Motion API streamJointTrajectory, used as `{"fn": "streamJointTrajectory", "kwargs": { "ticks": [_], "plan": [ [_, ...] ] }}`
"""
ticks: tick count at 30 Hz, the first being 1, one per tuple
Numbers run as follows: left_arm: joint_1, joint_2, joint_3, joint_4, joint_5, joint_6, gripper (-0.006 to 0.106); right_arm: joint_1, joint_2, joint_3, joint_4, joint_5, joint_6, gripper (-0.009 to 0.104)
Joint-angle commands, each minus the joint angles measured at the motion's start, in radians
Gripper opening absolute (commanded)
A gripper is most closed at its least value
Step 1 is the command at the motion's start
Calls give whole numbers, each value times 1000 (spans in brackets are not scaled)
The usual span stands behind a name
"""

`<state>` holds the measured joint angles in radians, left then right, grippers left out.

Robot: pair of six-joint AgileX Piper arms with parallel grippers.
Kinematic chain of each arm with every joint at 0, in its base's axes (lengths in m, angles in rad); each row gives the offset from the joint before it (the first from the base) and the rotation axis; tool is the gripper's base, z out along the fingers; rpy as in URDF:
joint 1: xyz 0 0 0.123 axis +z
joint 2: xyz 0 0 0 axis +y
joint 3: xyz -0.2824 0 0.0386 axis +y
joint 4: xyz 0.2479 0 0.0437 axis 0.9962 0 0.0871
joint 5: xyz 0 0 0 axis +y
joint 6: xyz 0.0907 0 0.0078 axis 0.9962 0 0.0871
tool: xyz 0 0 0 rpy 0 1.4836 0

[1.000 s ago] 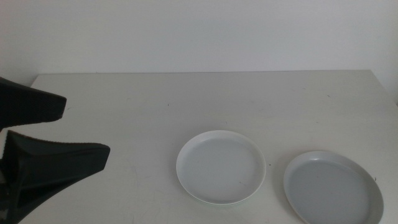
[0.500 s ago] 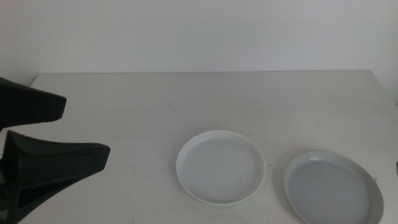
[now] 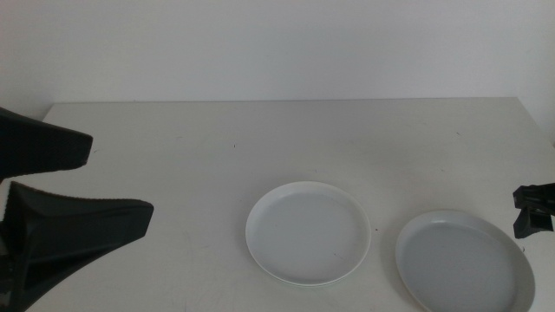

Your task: Stack the three bowls on top of each other.

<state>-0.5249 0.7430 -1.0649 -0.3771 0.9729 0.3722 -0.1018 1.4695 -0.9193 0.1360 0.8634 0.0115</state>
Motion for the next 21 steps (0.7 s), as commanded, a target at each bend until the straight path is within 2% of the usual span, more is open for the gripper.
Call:
{"fn": "streamJointTrajectory", "kwargs": {
  "ticks": [1,21],
  "plan": [
    [-4,1,-31,-33,-64,-4,105,-14,23,-51,4,-29,-26,51],
    [-4,1,-31,-33,-64,-4,105,-14,268,-59,-1,-74,-74,28]
  ]
}}
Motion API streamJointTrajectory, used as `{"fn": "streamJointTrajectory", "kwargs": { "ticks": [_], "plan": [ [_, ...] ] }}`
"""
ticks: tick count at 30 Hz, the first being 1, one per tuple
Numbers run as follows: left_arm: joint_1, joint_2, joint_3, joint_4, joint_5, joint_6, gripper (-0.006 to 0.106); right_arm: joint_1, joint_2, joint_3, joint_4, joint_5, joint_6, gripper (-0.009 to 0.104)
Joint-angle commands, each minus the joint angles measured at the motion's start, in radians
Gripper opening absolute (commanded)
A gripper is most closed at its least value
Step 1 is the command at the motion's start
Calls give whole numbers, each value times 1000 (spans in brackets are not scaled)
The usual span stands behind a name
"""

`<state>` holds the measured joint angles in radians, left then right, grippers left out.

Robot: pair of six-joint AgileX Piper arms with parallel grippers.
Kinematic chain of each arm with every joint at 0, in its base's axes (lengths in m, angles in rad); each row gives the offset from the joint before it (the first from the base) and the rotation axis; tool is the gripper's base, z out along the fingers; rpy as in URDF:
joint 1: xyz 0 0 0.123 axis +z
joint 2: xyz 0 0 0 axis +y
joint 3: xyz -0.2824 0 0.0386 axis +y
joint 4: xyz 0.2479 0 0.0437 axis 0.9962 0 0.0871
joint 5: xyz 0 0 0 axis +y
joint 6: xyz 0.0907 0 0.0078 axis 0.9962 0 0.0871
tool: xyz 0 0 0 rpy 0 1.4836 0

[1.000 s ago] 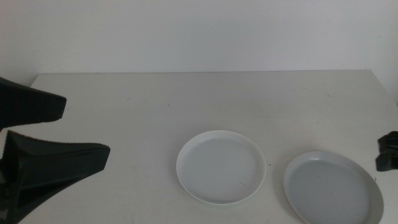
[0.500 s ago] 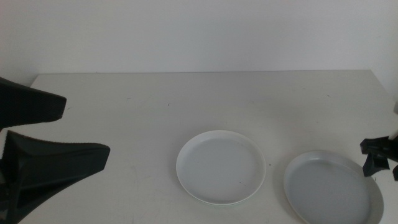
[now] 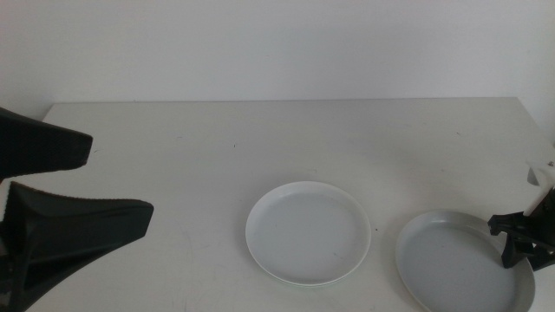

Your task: Stack the three bowls on top of each other.

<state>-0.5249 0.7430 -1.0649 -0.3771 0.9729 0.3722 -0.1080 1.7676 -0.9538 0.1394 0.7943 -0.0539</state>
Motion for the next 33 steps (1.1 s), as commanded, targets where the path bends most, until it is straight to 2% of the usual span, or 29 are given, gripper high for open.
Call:
{"fn": "streamJointTrajectory", "kwargs": {
  "ticks": [1,7,12,18,23,27,33],
  "plan": [
    [-4,1,-31,-33,-64,-4,105,-8,-27,-25,-4,-5,-9,26],
    [-4,1,-31,-32,-64,-4,105,-8,-25,-25,-28,6,-11,-1],
    [-4,1,-31,-32,-64,-4,105,-7,-85,-26,-43,61,-8,-1],
    [-4,1,-31,-32,-64,-4,105,-7,-273,-85,-38,140,30,-1],
    [-4,1,-31,-32,-64,-4,105,9,-339,-219,12,258,54,-1],
    [-4,1,-31,-32,-64,-4,105,91,-313,-349,44,319,54,-1],
    [-4,1,-31,-31,-64,-4,105,270,-222,-467,44,329,118,-1]
  ]
}}
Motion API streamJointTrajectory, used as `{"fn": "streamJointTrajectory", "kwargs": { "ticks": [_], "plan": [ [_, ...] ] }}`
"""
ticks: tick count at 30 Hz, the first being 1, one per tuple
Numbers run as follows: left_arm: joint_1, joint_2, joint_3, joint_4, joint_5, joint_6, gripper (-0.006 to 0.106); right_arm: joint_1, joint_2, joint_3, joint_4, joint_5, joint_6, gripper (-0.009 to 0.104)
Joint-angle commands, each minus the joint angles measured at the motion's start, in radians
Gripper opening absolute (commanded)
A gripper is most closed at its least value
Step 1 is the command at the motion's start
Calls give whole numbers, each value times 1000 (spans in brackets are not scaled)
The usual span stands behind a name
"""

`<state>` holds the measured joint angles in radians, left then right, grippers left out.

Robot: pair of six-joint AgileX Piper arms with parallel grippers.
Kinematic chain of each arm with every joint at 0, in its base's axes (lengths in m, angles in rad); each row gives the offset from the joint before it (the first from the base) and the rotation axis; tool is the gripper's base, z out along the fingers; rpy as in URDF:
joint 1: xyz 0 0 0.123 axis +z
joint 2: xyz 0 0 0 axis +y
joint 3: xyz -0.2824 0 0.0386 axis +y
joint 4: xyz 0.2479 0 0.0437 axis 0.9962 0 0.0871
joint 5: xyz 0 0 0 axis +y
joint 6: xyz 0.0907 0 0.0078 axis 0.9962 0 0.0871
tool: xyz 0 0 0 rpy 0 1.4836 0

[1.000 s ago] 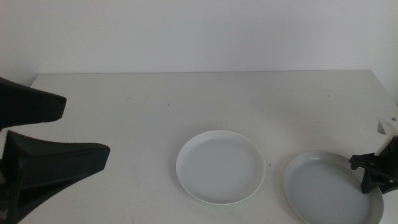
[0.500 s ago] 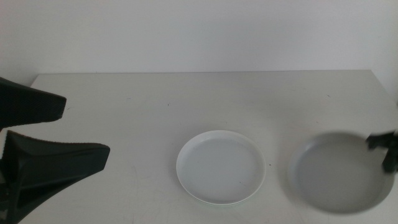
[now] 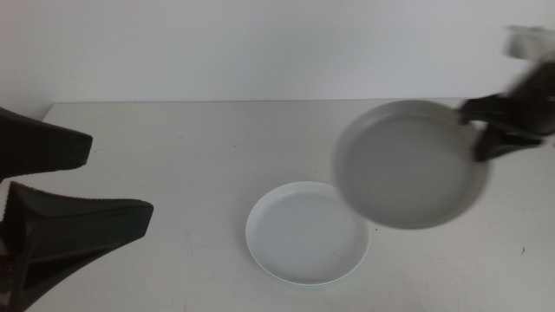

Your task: Stack the three bowls on top of each other.

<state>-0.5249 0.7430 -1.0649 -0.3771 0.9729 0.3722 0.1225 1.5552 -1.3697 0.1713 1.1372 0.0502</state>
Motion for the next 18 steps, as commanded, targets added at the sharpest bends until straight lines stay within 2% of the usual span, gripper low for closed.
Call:
{"fn": "streamJointTrajectory", "kwargs": {
  "ticks": [1,10,18],
  "plan": [
    [-4,1,-31,-31,-64,-4,105,71,13,-68,12,-14,20,-1],
    [-4,1,-31,-31,-64,-4,105,260,234,-203,17,-28,42,-1],
    [-4,1,-31,-29,-64,-4,105,286,357,-216,31,-52,41,-1]
  ]
}}
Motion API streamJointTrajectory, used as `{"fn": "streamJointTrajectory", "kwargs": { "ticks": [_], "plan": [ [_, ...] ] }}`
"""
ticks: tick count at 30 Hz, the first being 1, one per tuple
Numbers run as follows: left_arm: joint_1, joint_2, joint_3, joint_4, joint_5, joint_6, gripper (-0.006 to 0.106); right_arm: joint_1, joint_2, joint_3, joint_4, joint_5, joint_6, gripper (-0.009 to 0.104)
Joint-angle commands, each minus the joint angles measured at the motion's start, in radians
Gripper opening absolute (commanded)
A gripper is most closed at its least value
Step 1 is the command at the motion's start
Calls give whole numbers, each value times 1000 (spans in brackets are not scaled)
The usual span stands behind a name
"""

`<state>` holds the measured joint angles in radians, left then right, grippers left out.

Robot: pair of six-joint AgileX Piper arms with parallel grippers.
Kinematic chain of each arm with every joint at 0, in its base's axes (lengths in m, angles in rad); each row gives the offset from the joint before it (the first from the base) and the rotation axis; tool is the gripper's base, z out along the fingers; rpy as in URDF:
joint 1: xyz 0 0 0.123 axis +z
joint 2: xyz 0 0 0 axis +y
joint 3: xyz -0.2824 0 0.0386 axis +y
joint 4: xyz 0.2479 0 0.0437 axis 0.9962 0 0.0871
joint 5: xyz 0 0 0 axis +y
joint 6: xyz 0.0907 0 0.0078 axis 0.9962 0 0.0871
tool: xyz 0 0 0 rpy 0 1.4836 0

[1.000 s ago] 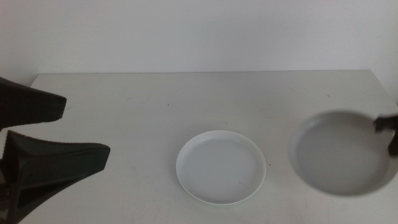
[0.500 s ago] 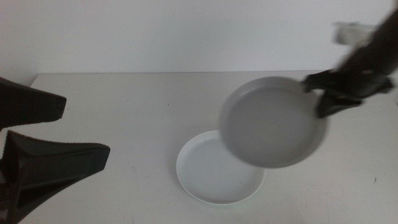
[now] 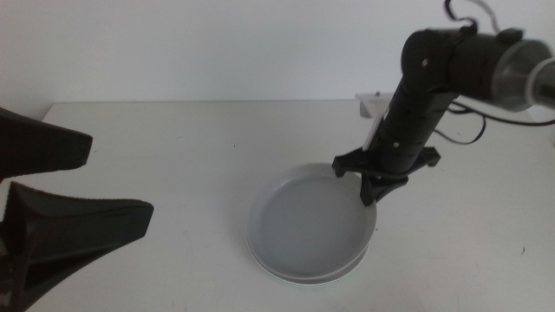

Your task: Stack the three bowls on top of each other.

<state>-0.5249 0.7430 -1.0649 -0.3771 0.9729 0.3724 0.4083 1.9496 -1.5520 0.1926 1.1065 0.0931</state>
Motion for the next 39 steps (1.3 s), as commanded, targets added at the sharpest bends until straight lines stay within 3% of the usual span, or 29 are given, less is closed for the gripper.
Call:
{"fn": "streamJointTrajectory", "kwargs": {
  "ticks": [1,8,17,24,32,36,39],
  "plan": [
    [-4,1,-31,-29,-64,-4,105,0,-25,-34,9,-27,-9,-1],
    [-4,1,-31,-28,-64,-4,105,0,17,-34,7,-39,-21,2],
    [-4,1,-31,-28,-64,-4,105,0,17,-65,16,7,-60,34],
    [-4,1,-31,-28,-64,-4,105,-16,17,-271,-9,113,-63,56],
    [-4,1,-31,-30,-75,-5,105,-50,-19,-487,-15,188,-98,57],
    [-4,8,-31,-29,-219,-17,105,-88,-78,-491,-15,188,-115,57],
    [-3,49,-31,46,-292,-129,105,-129,-133,-491,-15,188,-130,57]
  ]
}}
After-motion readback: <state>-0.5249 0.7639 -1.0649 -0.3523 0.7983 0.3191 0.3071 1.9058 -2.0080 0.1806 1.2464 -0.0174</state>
